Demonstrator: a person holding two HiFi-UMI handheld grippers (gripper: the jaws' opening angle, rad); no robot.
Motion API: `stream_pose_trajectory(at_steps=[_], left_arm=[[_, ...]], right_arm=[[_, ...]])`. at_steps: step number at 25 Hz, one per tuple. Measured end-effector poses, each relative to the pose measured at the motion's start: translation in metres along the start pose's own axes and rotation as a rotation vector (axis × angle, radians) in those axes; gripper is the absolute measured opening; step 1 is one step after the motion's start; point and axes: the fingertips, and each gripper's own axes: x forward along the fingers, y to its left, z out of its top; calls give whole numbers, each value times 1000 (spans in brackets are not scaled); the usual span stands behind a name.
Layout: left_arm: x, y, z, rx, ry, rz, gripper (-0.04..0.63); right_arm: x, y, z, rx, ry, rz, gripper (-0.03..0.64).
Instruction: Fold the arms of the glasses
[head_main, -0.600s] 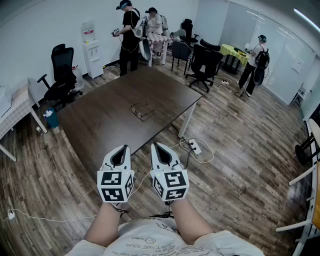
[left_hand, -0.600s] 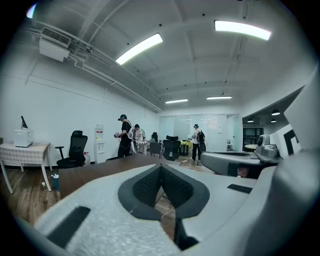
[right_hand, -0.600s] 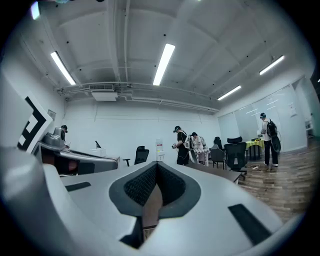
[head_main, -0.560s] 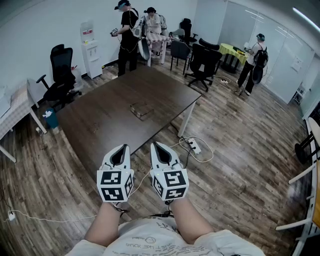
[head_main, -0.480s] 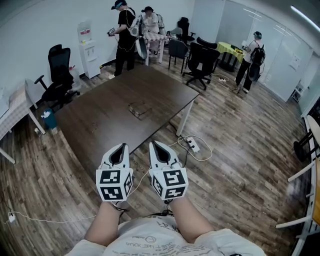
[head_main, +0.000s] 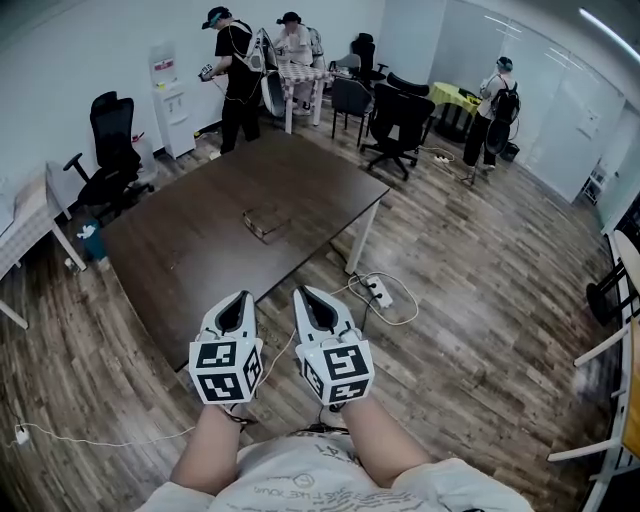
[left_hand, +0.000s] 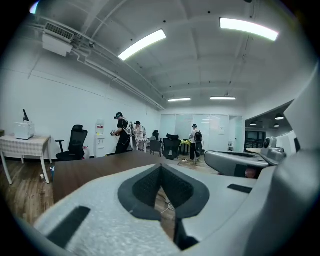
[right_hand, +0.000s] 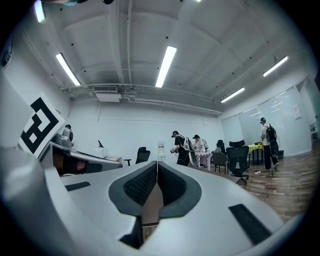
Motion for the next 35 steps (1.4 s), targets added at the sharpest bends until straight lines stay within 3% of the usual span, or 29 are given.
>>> stream_pose_trajectory(at_steps=[20,35], left_arm=[[59,-128,-13,13,32,134,15],[97,-134,-20,10,54,163,15]], right_arm=[[-44,-138,-4,49,3,106,15],[-27,-170,-19,96,12,123,15]])
